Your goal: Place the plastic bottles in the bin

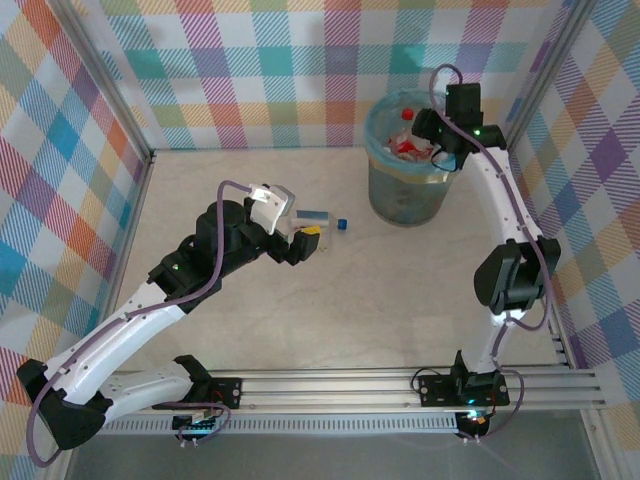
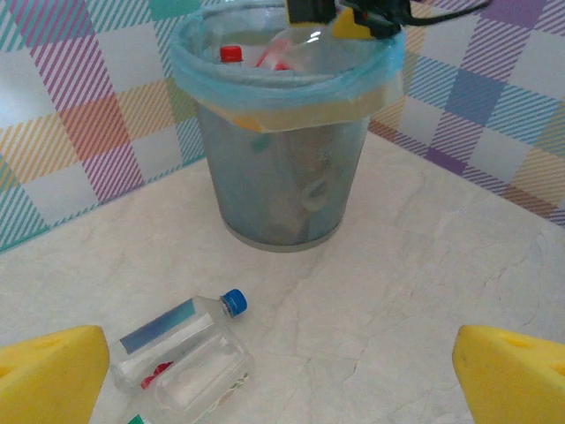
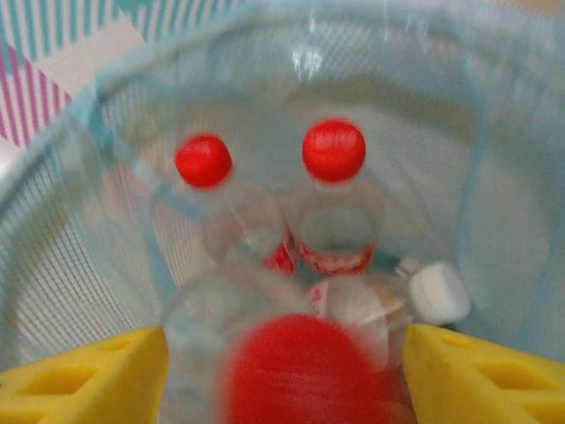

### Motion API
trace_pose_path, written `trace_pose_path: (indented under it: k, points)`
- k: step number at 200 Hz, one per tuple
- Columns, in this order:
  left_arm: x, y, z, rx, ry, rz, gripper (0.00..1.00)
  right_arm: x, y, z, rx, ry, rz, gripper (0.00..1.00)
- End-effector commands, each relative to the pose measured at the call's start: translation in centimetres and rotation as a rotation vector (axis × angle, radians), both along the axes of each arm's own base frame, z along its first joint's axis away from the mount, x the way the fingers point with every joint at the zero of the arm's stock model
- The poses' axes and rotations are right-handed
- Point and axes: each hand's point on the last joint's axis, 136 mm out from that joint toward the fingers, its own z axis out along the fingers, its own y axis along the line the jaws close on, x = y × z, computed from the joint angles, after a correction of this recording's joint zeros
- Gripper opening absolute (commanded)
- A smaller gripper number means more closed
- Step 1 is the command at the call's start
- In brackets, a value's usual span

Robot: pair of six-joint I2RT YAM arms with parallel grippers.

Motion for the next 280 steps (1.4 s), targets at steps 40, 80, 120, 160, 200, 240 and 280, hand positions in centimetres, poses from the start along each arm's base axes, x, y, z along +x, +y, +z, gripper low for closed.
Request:
trace_pose_path:
  k: [40, 80, 120, 160, 200, 240, 280]
  points:
    - [1.4, 1.0, -0.9, 0.024, 0.013, 0.078, 1.00, -5.0, 0.6, 1.4, 0.085, -0.021, 0.016, 0.72]
    - [2.7, 1.1, -2.2, 0.039, 0.050, 0.110, 1.00, -6.8, 0.3, 4.1, 0.093, -0.077, 0.019, 0.78]
    - [3.4, 0.8, -2.6, 0.030, 0.066, 0.112, 1.00, -7.9, -0.4, 6.6, 0.079, -0.125, -0.003, 0.81]
    - [5.0, 1.6, -5.1, 0.088, 0.116, 0.119, 0.96, -10.1, 0.0, 9.1, 0.104, -0.171, 0.034, 0.73]
    - [7.5, 2.3, -9.7, 0.179, 0.273, 0.081, 0.90, -13.1, 1.5, 10.8, 0.156, -0.192, 0.134, 0.68]
    - [8.5, 1.5, -14.1, 0.346, 0.400, -0.079, 0.89, -15.9, 4.1, 10.5, 0.185, -0.189, 0.274, 0.67]
    - [10.4, 1.6, -18.4, 0.454, 0.456, -0.185, 0.89, -17.7, 6.3, 8.1, 0.222, -0.124, 0.376, 0.67]
